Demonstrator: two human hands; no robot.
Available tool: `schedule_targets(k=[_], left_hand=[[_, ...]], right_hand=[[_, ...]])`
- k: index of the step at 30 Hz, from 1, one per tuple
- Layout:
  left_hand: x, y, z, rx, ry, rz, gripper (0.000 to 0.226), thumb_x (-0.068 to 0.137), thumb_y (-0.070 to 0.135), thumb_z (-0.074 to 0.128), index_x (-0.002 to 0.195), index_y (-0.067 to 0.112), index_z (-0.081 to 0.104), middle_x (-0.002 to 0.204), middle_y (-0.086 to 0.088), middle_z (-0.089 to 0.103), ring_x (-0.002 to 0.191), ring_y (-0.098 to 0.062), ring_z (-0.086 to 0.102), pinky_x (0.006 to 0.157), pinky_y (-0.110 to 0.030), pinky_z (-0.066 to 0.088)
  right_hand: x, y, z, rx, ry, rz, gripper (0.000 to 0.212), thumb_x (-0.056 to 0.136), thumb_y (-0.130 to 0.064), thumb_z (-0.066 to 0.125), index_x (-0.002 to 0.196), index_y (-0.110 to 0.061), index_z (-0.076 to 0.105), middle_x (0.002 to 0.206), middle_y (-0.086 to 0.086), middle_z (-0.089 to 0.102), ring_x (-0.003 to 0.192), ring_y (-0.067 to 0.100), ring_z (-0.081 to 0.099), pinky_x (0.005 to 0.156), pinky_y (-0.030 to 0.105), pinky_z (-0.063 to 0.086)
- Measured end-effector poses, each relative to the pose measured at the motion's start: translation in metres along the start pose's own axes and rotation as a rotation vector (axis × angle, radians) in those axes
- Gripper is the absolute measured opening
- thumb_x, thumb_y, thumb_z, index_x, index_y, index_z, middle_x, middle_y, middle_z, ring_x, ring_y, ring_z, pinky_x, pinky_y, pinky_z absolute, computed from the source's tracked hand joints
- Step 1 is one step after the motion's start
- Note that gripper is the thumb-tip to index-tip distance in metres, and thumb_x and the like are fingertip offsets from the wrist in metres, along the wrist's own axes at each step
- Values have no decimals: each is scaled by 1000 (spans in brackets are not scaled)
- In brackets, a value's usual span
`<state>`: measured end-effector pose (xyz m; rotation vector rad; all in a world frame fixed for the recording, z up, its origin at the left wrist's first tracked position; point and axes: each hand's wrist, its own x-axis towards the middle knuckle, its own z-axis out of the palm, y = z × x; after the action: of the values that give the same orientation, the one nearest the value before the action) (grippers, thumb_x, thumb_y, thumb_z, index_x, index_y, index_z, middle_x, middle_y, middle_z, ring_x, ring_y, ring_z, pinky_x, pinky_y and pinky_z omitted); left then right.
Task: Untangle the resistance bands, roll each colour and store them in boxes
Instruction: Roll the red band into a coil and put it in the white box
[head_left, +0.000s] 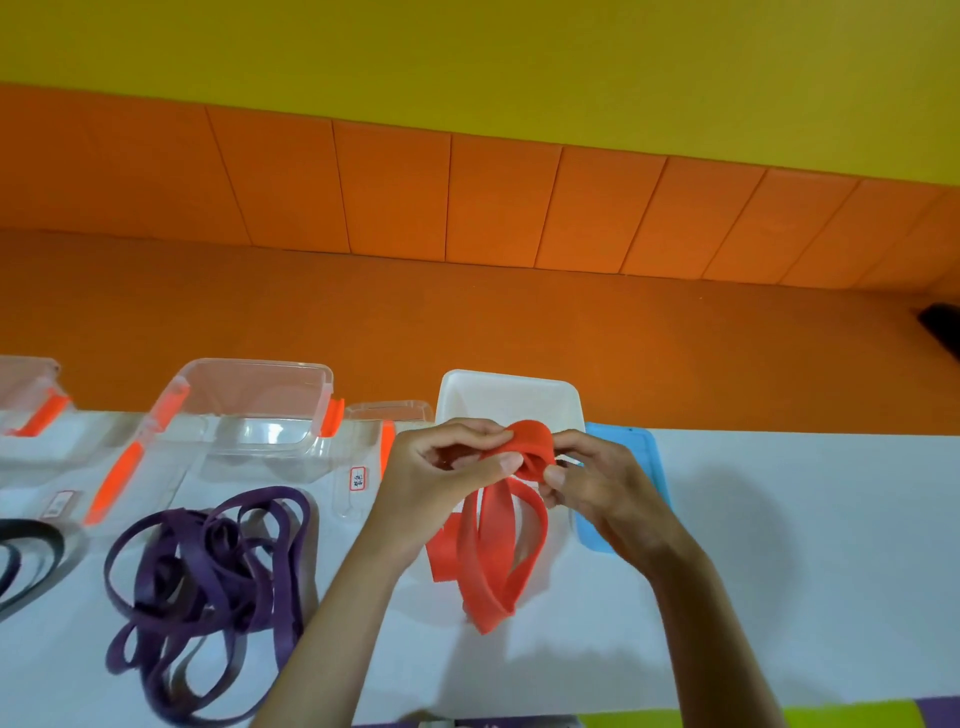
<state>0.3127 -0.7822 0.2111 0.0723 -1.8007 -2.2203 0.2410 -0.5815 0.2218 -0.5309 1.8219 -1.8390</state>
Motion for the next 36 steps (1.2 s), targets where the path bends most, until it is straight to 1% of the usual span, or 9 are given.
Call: schedule_targets(k=[4, 7, 12, 16, 19, 22, 28, 32, 36], left_hand=[[1, -5, -1, 107, -50, 5, 27, 76, 14, 95, 97, 29, 87, 109, 1, 79, 102, -26, 74, 92, -27, 59], [2, -6, 4, 102, -81, 54, 30, 74, 14, 96, 97, 32, 87, 108, 4, 80, 105, -16, 76, 89, -21, 58], [2, -12, 25, -46, 88, 86, 33, 70, 29, 93, 101, 35, 85, 113, 4, 81, 112, -17, 76, 91, -22, 60], [5, -13, 25, -7, 61, 86, 40, 77, 24, 93, 113, 36, 83, 118, 5, 79, 115, -13, 74, 92, -18, 57], [6, -11, 11, 46, 36, 58, 37, 79, 23, 90, 114, 33, 83, 114, 4, 78, 110, -11, 74, 88, -17, 56], [6, -10, 1, 142, -44, 50, 38, 84, 19, 89, 116, 37, 82, 117, 8, 78, 114, -12, 73, 93, -20, 57], [5, -13, 2, 174, -79, -55, 48, 75, 39, 91, 119, 43, 73, 117, 11, 80, 113, -12, 75, 94, -23, 60], [9, -9, 2, 156, -168, -52, 39, 77, 32, 91, 111, 46, 77, 114, 11, 81, 111, -8, 75, 89, -15, 57], [16, -6, -4, 226, -150, 18, 43, 81, 22, 91, 117, 43, 78, 116, 11, 79, 113, -8, 74, 92, -18, 57]], right_hand=[[1, -3, -10, -41, -15, 35, 50, 84, -29, 85, 131, -33, 67, 101, 10, 75, 90, 36, 78, 79, 44, 65], [0, -9, -7, -36, 34, 36, 45, 75, -39, 93, 112, -26, 71, 102, 14, 79, 93, 37, 79, 77, 42, 66], [-3, -4, 1, 352, 102, 7, 38, 77, -21, 87, 109, -10, 68, 111, 24, 76, 104, 34, 77, 87, 36, 63], [-1, 10, 18, 609, 66, 69, 49, 81, -38, 91, 118, -10, 74, 120, 14, 75, 114, 24, 74, 93, 29, 59], [1, 11, 17, 287, 30, 136, 45, 86, -50, 82, 116, -17, 74, 112, 4, 74, 107, 19, 70, 92, 32, 56], [4, 7, 8, 19, 37, 120, 37, 82, -41, 82, 114, -22, 77, 105, 2, 75, 96, 18, 69, 87, 32, 56], [6, 0, -3, 52, 19, 116, 57, 67, -38, 100, 117, -28, 74, 102, 18, 77, 94, 39, 78, 81, 38, 65], [6, -6, -5, 66, 44, 111, 55, 67, -43, 98, 113, -26, 75, 102, 19, 78, 95, 38, 78, 79, 38, 65], [8, 6, 8, 267, 68, 140, 48, 78, -26, 90, 122, -15, 73, 110, 27, 74, 107, 36, 76, 89, 37, 62]])
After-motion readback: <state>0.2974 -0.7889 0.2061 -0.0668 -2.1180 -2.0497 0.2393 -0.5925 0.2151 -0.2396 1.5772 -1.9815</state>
